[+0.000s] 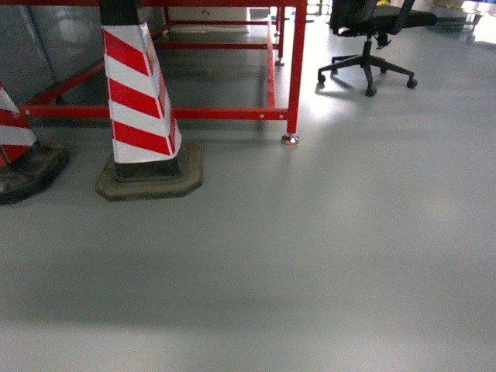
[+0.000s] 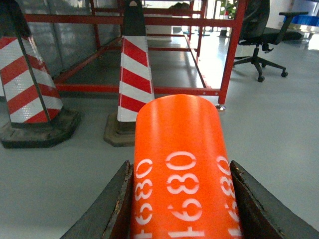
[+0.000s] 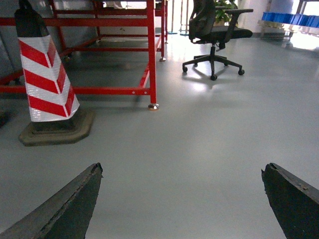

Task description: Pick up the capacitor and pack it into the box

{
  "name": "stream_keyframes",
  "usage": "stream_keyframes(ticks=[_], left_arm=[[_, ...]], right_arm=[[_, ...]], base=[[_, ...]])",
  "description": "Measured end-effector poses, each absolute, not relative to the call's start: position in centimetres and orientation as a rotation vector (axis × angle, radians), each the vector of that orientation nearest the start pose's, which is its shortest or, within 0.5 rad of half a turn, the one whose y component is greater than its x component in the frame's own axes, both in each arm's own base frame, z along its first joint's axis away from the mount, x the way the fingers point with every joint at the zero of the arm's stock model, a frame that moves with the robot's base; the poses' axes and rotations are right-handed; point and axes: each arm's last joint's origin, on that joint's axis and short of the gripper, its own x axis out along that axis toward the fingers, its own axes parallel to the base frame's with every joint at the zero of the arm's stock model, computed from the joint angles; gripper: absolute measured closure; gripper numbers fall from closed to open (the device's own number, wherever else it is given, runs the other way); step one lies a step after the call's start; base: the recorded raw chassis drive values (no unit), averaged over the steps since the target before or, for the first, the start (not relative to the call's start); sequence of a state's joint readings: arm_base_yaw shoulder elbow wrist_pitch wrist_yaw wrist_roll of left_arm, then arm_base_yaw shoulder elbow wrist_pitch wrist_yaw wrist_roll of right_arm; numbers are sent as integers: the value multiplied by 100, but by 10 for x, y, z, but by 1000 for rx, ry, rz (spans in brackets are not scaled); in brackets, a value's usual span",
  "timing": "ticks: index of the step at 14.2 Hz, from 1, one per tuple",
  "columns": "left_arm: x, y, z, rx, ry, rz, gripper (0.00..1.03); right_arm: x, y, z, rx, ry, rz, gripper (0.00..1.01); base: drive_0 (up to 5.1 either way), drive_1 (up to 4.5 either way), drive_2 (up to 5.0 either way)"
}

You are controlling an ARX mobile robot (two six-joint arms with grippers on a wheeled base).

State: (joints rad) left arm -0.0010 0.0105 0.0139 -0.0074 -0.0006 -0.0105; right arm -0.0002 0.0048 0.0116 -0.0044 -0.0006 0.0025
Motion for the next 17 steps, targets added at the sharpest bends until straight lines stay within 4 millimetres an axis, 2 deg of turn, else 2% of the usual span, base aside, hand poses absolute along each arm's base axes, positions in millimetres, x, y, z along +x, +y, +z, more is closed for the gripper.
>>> stream_keyframes(ticks=[12, 17], left_arm=[[98, 0, 167, -10, 2, 0, 59], [98, 0, 167, -10, 3, 0, 59]], right_arm=[[97, 0, 167, 2, -4, 0, 3], [97, 0, 167, 2, -3, 3, 3]], base=[[-494, 251, 251], [0, 0, 0]])
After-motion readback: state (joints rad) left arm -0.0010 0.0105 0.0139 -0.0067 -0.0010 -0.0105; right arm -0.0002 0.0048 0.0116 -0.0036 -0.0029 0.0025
